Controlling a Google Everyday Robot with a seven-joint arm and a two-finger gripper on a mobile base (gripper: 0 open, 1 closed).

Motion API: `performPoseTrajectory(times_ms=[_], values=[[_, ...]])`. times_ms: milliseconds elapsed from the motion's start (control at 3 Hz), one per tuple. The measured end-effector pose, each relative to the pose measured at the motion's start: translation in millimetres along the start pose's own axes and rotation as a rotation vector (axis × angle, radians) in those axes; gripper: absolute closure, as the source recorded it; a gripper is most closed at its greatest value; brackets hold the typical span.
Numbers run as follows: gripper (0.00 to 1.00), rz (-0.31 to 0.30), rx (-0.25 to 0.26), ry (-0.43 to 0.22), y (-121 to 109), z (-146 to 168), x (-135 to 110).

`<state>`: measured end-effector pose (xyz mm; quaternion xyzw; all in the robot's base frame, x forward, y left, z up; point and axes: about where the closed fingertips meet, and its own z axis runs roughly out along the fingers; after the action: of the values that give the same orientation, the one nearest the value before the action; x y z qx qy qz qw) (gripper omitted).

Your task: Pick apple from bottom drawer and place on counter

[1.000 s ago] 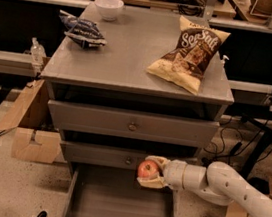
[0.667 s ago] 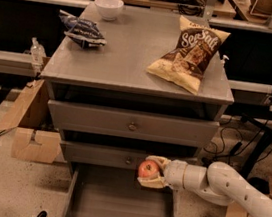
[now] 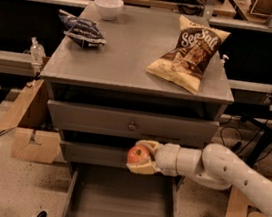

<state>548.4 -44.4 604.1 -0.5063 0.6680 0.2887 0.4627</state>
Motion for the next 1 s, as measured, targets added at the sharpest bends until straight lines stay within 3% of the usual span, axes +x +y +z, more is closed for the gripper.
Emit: performPoseTrajectory(times_ms=[333,667,1000], values=[[1.00,-0.045,0.008,-0.019,1.4,-8.3,-75.1],[1.00,-0.138,0.054,-0.057,-13.2,-26.4,-201.2],[1.00,-0.193,0.087,-0.070,-27.3,-35.4,-278.3]])
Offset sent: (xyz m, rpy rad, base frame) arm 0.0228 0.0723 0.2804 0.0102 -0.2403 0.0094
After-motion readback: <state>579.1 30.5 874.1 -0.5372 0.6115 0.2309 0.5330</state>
